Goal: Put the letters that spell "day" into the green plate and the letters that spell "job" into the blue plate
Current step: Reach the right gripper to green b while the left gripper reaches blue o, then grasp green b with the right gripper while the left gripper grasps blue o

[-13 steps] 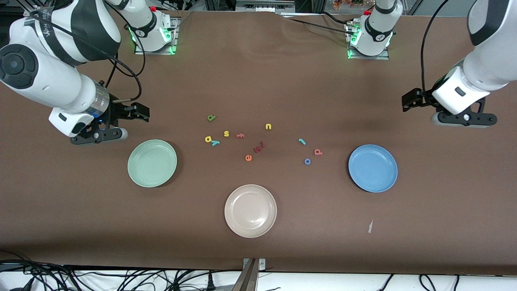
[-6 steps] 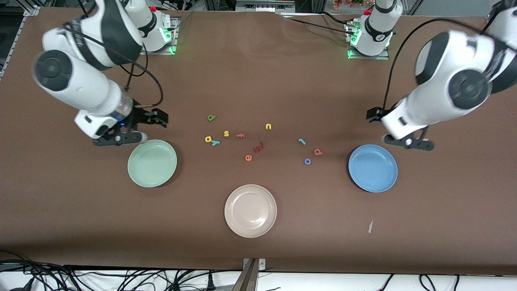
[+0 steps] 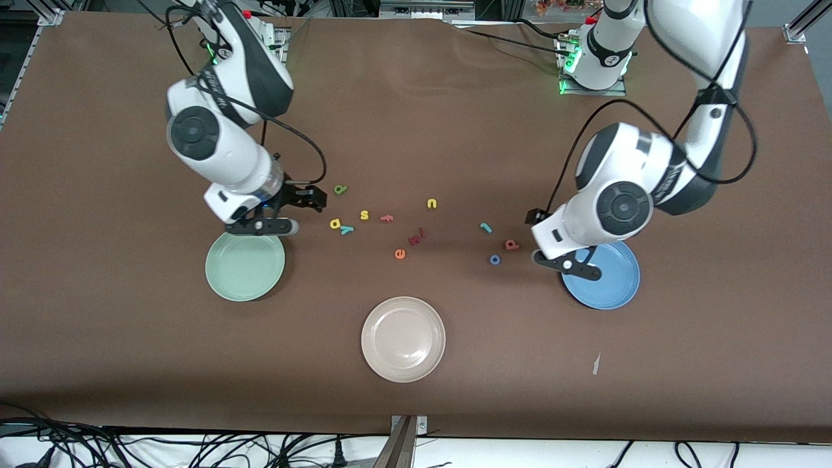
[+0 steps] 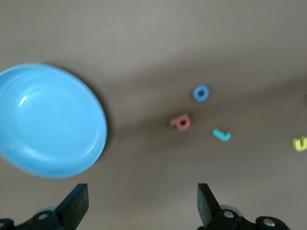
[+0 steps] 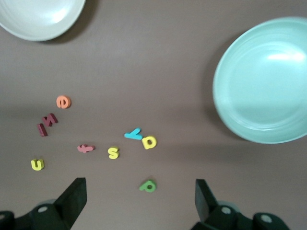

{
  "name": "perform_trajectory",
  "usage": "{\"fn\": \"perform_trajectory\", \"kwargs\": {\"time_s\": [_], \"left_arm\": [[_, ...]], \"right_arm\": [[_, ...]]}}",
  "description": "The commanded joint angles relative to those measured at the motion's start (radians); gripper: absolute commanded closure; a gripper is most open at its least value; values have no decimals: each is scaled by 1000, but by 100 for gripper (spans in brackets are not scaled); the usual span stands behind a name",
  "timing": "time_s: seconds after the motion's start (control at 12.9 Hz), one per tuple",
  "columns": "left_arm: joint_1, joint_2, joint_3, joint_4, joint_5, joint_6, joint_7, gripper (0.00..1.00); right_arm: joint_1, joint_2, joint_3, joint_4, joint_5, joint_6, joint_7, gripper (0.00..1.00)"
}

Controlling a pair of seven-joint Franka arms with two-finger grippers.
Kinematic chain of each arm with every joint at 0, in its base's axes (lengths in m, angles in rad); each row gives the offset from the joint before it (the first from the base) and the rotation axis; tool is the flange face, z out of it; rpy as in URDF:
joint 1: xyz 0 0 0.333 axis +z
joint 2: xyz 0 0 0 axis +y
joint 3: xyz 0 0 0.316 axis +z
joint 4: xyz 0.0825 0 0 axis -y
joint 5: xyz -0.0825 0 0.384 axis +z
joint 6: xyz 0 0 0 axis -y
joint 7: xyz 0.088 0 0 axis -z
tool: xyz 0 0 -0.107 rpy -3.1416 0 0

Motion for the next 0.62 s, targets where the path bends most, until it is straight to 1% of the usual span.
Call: {"fn": "perform_trajectory", "kwargs": {"time_s": [0.0,0.15,0.23,0.39,0.54], "left_arm": [[-13,105,8,39,-3,173,14,0],[-61,163,8,27,-2,278,1,0],[-81,186,8,15,0,318,-15,0],[-96,189,10,-37,9,414,-35,0],[-99,197,11,-47,14,431,-33,0]], "right_arm": [[-10,-10,74,-119,-85,97,70,0],[-10,6,99,-160,-116,134,72,0],[-10,20,132,-189,-136,175,72,0],[-10,55,139,-226,-217,230,72,0],[-10,84,154,-275,-286,316,70,0]]}}
